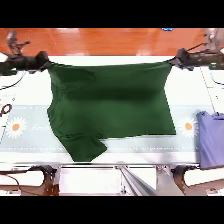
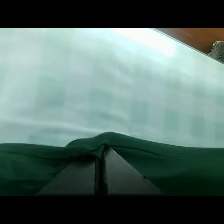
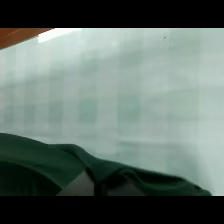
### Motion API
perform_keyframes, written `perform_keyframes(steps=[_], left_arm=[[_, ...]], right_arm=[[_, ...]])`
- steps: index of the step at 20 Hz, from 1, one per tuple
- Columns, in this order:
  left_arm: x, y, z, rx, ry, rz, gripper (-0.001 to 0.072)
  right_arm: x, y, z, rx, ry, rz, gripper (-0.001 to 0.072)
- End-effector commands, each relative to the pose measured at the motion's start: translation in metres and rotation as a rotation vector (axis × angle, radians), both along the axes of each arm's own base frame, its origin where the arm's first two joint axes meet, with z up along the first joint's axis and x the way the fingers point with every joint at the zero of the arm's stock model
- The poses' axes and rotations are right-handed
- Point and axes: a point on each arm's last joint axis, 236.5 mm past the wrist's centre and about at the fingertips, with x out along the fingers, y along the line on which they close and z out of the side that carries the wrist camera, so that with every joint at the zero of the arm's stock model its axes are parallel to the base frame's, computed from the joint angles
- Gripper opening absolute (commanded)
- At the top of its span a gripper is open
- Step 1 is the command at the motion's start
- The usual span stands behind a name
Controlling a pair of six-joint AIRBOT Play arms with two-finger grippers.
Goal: Fold the shirts.
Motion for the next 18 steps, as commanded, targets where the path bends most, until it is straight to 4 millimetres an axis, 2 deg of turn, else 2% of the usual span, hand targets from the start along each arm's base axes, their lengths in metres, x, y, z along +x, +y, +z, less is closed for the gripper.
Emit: perform_keyframes(steps=[1,4,6,8,10,12,15,18], left_arm=[[0.034,-0.014,-0.053,-0.036,0.062,0.026,0.0015],[0.033,-0.012,-0.061,-0.042,0.083,0.027,0.0015],[0.025,-0.012,-0.062,-0.054,0.113,0.007,0.0015],[0.008,-0.009,-0.062,-0.048,0.158,-0.051,0.0015],[-0.018,0.004,-0.071,-0.006,0.242,-0.118,0.0015],[-0.046,0.008,-0.081,-0.010,0.342,-0.175,0.0015],[-0.080,-0.002,-0.100,-0.019,0.449,-0.257,0.0015],[-0.108,-0.011,-0.124,-0.033,0.536,-0.291,0.0015]], right_arm=[[0.044,0.014,-0.054,0.071,0.075,-0.037,0.0025],[0.058,0.016,-0.061,0.074,0.071,-0.035,0.0025],[0.055,0.015,-0.062,0.074,0.082,-0.028,0.0025],[0.041,0.012,-0.066,0.084,0.130,0.007,0.0025],[0.019,0.005,-0.073,0.083,0.205,0.058,0.0025],[-0.006,-0.001,-0.086,0.038,0.290,0.120,0.0025],[-0.032,-0.014,-0.110,-0.080,0.405,0.164,0.0025],[-0.040,-0.018,-0.120,-0.089,0.464,0.150,0.0025]])
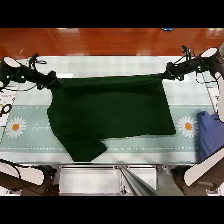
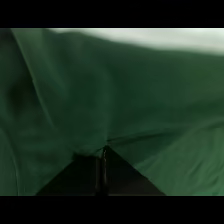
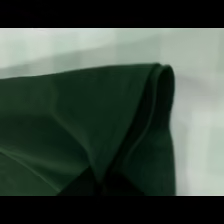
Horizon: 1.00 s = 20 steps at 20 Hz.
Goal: Fold the shirts.
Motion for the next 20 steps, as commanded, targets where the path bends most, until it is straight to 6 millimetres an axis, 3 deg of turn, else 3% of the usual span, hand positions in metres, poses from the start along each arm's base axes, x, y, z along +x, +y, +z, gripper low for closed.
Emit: perform_keyframes(steps=[1,8,14,18,19,20], left_arm=[[-0.038,-0.007,-0.022,-0.011,0.118,-0.062,0.0015],[-0.047,-0.008,-0.025,-0.022,0.138,-0.094,0.0015],[-0.063,-0.003,-0.021,-0.053,0.183,-0.128,0.0015],[-0.065,-0.005,-0.021,-0.058,0.192,-0.134,0.0016],[-0.065,-0.005,-0.021,-0.059,0.198,-0.124,0.0071],[-0.065,-0.005,-0.020,-0.060,0.203,-0.115,0.0288]], right_arm=[[-0.021,-0.008,-0.016,-0.044,0.102,0.024,0.0025],[-0.031,-0.007,-0.031,-0.058,0.151,0.053,0.0025],[-0.041,-0.022,-0.040,-0.128,0.198,0.057,0.0025],[-0.042,-0.020,-0.040,-0.130,0.201,0.059,0.0026],[-0.041,-0.019,-0.040,-0.130,0.202,0.056,0.0070],[-0.041,-0.017,-0.039,-0.120,0.215,0.038,0.0272]])
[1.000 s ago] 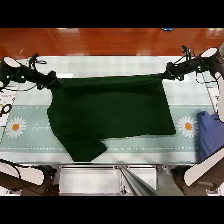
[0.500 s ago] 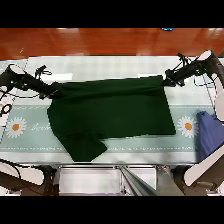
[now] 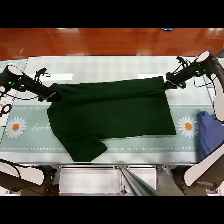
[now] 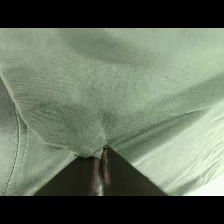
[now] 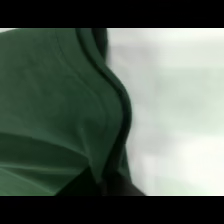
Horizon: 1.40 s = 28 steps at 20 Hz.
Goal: Fold the shirts.
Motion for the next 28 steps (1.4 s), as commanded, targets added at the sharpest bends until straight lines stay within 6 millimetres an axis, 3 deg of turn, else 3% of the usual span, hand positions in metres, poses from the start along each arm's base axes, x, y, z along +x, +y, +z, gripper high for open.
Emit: perform_keyframes(steps=[1,3,5,8,10,13,16,18,22,28], left_arm=[[-0.001,0.000,0.002,-0.005,0.019,0.023,0.0512],[-0.001,0.006,0.011,0.000,0.015,0.053,0.0507],[-0.003,0.014,0.031,0.011,-0.025,0.081,0.0507],[-0.034,0.033,0.047,0.038,-0.078,0.180,0.0507],[-0.073,0.041,0.043,0.037,-0.066,0.276,0.0507],[-0.131,0.036,0.036,-0.004,-0.084,0.412,0.0507],[-0.157,0.043,0.028,0.046,-0.122,0.620,0.0507],[-0.180,0.030,0.019,0.051,-0.076,0.578,0.0507],[-0.215,0.004,0.000,0.006,0.107,0.473,0.0507],[-0.235,-0.023,-0.023,-0.052,0.296,0.371,0.0508]], right_arm=[[-0.006,0.007,0.003,0.028,0.034,-0.012,0.0411],[-0.020,0.000,0.015,0.013,0.070,0.014,0.0414],[-0.029,-0.022,0.038,-0.051,0.059,0.006,0.0414],[-0.036,-0.041,0.069,-0.085,-0.077,-0.107,0.0414],[-0.063,-0.041,0.062,-0.067,-0.145,-0.202,0.0414],[-0.129,-0.021,0.040,0.021,-0.216,-0.273,0.0414],[-0.179,-0.016,0.020,0.097,-0.225,-0.434,0.0414],[-0.198,-0.005,0.016,0.167,-0.222,-0.468,0.0414],[-0.201,0.015,0.028,0.248,-0.256,-0.452,0.0414],[-0.196,0.022,0.037,0.296,-0.282,-0.444,0.0414]])
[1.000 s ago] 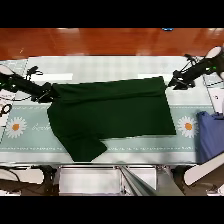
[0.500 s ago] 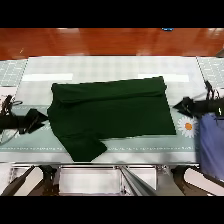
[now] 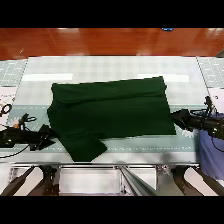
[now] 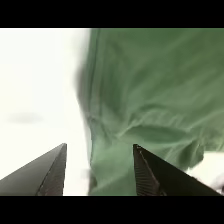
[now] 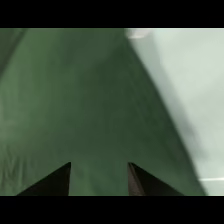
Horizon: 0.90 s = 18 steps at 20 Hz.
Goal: Fold the shirts.
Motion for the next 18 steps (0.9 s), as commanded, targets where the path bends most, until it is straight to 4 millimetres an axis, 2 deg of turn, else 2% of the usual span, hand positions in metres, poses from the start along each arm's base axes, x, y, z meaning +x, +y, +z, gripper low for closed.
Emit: perform_keyframes(steps=[1,3,5,6,7,9,12,13,15,18], left_arm=[[-0.017,-0.020,-0.014,-0.042,0.094,-0.093,0.0508],[-0.017,-0.035,-0.021,-0.029,0.090,-0.173,0.0507],[-0.004,-0.046,-0.029,0.026,0.039,-0.206,0.0502],[0.004,-0.050,-0.032,0.052,0.010,-0.207,0.0359],[0.011,-0.051,-0.035,0.078,-0.018,-0.210,0.0025],[0.016,-0.053,-0.032,0.081,-0.032,-0.220,0.0015],[0.011,-0.056,-0.027,0.058,-0.029,-0.258,0.0015],[0.011,-0.056,-0.027,0.058,-0.029,-0.258,0.0015],[0.012,-0.056,-0.027,0.059,-0.030,-0.257,0.0015],[0.012,-0.056,-0.026,0.055,-0.030,-0.254,0.0015]], right_arm=[[0.002,0.004,0.005,0.020,-0.025,-0.001,0.0414],[0.003,0.003,0.004,0.015,-0.026,-0.006,0.0414],[0.003,0.003,0.004,0.017,-0.028,-0.008,0.0414],[0.004,0.003,0.005,0.020,-0.029,-0.010,0.0414],[0.004,0.003,0.005,0.020,-0.030,-0.008,0.0414],[-0.003,-0.007,0.004,-0.038,-0.009,0.040,0.0414],[-0.014,-0.047,-0.002,-0.119,0.105,-0.038,0.0414],[-0.025,-0.050,-0.009,-0.129,0.159,-0.037,0.0414],[-0.062,-0.048,-0.028,-0.126,0.339,0.013,0.0414],[-0.067,-0.042,-0.038,-0.144,0.386,0.055,0.0414]])
